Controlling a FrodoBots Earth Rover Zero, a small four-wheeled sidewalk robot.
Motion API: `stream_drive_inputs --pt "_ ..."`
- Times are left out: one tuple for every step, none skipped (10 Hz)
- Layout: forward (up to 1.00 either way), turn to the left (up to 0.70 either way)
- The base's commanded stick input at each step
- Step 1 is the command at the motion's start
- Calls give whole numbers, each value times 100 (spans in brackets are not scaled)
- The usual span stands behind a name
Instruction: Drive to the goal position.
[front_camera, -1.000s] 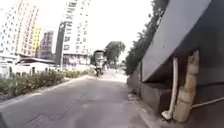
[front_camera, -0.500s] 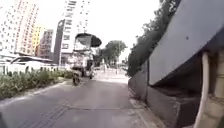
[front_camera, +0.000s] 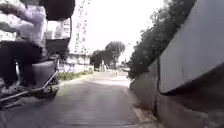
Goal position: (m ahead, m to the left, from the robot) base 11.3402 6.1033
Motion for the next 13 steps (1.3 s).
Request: stream_drive_inputs --pt "70 0" --pt "70 0" --pt "70 0" --pt "70 0" --pt "70 0" --pt "70 0" --pt "70 0" --pt "70 0" --pt "70 0" --pt "70 0" --pt "70 0" --pt "70 0" --pt "70 0"
